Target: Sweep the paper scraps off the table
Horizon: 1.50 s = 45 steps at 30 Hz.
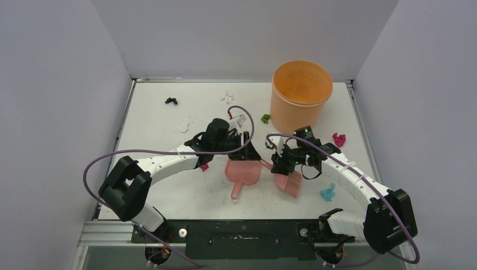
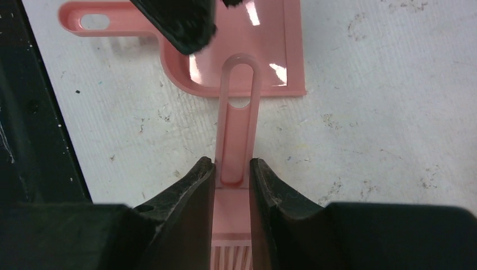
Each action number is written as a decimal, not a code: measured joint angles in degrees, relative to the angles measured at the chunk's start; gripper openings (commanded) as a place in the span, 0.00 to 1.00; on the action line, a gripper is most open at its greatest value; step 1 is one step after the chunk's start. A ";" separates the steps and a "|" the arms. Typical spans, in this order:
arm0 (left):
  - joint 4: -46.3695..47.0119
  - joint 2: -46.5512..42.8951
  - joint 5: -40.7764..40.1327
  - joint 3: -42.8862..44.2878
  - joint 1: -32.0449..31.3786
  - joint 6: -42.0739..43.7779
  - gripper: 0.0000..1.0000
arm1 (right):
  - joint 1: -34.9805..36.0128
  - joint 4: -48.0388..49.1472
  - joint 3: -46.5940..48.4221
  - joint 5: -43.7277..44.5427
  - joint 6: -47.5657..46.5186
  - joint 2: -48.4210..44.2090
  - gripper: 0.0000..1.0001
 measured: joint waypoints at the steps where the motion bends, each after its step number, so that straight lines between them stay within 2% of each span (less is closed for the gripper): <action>1: 0.31 1.25 0.00 0.02 -0.24 -0.76 0.50 | 0.00 -0.24 0.02 -0.44 -0.17 -0.39 0.06; 10: 4.81 8.90 2.21 1.49 -3.32 -6.29 0.36 | 0.00 -0.96 0.02 -1.99 -1.31 -1.09 0.06; 17: 7.37 10.86 2.91 2.34 -3.78 -8.46 0.32 | 0.00 -1.25 0.00 -2.19 -1.60 -1.36 0.06; 20: 7.96 11.34 3.06 2.40 -3.76 -9.01 0.23 | 0.00 -1.27 0.00 -2.34 -1.77 -1.36 0.07; 24: 8.35 12.33 3.50 2.73 -3.74 -9.73 0.05 | 0.00 -1.38 -0.07 -2.36 -1.79 -1.36 0.09; 25: 8.46 12.61 3.82 2.89 -3.72 -10.08 0.03 | -0.02 -1.42 -0.22 -2.27 -1.84 -1.38 0.10; 26: 8.37 12.85 4.04 3.19 -3.72 -10.36 0.01 | -0.02 -1.33 -0.39 -2.23 -1.84 -1.38 0.13; 32: 7.48 13.46 4.98 3.65 -3.74 -8.50 0.00 | -0.85 -1.92 -0.48 -3.39 -2.62 -1.73 0.56; 35: 6.08 13.00 5.03 3.69 -3.74 -6.80 0.00 | -3.54 -5.95 1.03 -7.69 -4.50 -1.73 0.71; 39: 3.30 8.39 5.31 2.58 -3.89 -2.93 0.00 | -9.18 -14.25 8.24 -14.21 -7.89 -1.75 0.76; 45: -0.15 -7.21 4.37 -2.10 -7.41 5.92 0.00 | -9.68 -20.79 11.87 -19.47 -12.17 -4.79 0.77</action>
